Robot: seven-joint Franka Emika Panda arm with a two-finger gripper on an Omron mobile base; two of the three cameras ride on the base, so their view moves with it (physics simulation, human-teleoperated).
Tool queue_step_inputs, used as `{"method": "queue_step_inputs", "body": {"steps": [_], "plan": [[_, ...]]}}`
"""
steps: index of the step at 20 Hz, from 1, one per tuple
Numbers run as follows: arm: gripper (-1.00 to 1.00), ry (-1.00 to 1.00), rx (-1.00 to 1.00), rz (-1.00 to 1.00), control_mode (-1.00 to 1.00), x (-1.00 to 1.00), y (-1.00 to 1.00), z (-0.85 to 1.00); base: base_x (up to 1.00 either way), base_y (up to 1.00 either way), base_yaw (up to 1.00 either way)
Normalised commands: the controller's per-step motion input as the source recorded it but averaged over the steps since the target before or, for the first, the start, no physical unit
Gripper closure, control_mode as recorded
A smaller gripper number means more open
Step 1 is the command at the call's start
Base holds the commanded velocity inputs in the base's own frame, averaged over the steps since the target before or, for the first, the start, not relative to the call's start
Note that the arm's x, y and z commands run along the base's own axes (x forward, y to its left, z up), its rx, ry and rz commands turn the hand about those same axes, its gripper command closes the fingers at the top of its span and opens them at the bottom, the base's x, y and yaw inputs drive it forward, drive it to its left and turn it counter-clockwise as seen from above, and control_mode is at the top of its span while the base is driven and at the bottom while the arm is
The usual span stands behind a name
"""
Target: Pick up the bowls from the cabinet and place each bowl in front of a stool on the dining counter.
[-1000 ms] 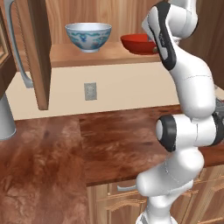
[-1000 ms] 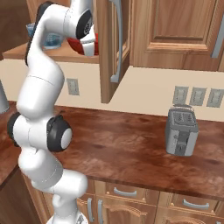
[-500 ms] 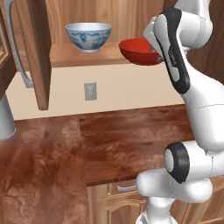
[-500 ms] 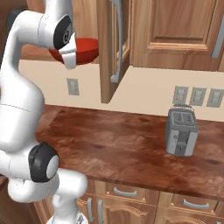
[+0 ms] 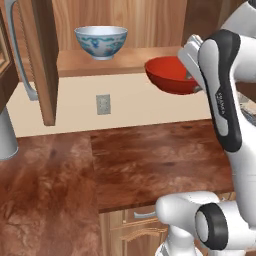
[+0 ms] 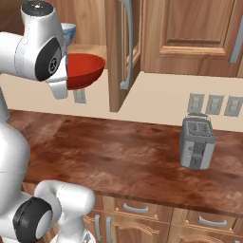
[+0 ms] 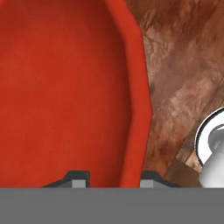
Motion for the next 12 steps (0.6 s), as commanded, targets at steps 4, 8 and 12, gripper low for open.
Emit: {"method": "queue_step_inputs", "body": {"steps": [4,8,12], "plan": [[1.0,0.15,0.04,-0.05,-1.0,-0.99,-0.2,-0.05,0.0,0.0,0.0],[1.0,0.16,0.01,-0.04,-1.0,-0.84,-0.12,0.0,0.0,0.0,0.0],[1.0,0.03,0.0,-0.01,-1.0,-0.51,-0.08,-0.15,0.0,0.0,0.0]]}}
